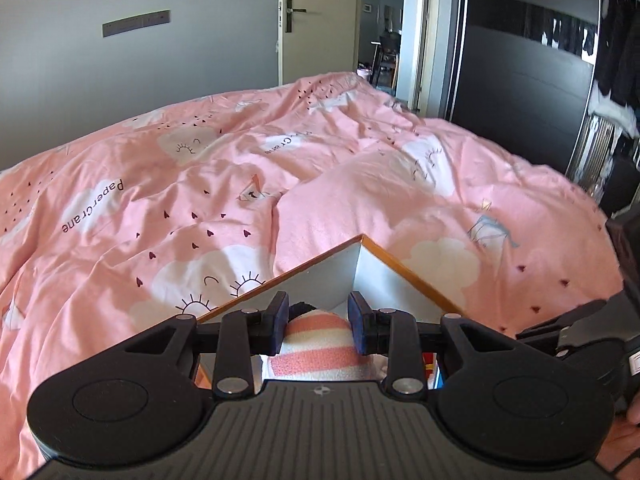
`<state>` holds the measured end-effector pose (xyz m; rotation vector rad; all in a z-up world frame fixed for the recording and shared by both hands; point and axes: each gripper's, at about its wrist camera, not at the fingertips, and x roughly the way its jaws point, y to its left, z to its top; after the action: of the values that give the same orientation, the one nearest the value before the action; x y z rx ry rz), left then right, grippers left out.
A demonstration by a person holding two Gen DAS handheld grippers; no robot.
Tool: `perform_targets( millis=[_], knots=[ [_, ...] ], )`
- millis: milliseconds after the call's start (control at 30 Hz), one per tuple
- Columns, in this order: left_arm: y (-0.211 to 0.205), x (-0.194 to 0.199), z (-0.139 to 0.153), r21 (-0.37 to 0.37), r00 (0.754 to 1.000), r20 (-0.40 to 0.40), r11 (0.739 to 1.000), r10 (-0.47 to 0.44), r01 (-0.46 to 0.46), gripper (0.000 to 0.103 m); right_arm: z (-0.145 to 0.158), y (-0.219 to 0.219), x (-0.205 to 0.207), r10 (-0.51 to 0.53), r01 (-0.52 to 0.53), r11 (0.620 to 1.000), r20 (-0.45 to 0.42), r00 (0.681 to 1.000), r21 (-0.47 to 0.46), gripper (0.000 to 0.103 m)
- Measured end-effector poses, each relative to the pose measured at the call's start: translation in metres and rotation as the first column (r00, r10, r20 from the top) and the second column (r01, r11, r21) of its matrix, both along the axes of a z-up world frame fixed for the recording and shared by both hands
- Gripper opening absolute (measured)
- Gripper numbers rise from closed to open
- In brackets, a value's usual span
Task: Organize objects
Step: 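Lift the plush toys and carry them over the orange box with both grippers, then lower the plush toys into the box and open both grippers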
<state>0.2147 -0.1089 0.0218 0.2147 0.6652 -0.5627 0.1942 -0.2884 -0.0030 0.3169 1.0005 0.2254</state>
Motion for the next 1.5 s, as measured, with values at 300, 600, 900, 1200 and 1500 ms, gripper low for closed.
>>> perform_targets(
  millis=[300,600,900,1200,1500],
  knots=[
    [-0.014,-0.004,-0.043,0.167,0.996,0.017,0.982,-0.091,0.087,0.035,-0.038,0.005,0.036,0.012,-0.012,1.000,-0.097,0.995,-0.007,0.053],
    [-0.007,-0.014,-0.054,0.251,0.977,-0.151,0.950,-0.151,0.185,0.029,-0.053,0.006,0.043,0.049,-0.046,0.999,-0.171,0.984,0.020,0.054],
    [-0.015,0.001,-0.053,0.222,0.866,-0.482,0.937,-0.133,0.268,0.030,-0.052,0.002,0.047,0.078,-0.067,0.996,-0.217,0.973,0.056,0.057],
    [-0.044,0.001,-0.064,0.338,0.848,-0.511,0.873,-0.145,0.352,0.050,-0.045,0.010,0.051,0.148,-0.146,0.989,-0.235,0.961,0.024,0.055],
    [-0.063,-0.016,-0.079,0.486,0.895,-0.398,0.780,-0.202,0.393,0.039,-0.051,0.008,0.062,0.138,-0.123,0.989,-0.231,0.963,0.078,0.050]
  ],
)
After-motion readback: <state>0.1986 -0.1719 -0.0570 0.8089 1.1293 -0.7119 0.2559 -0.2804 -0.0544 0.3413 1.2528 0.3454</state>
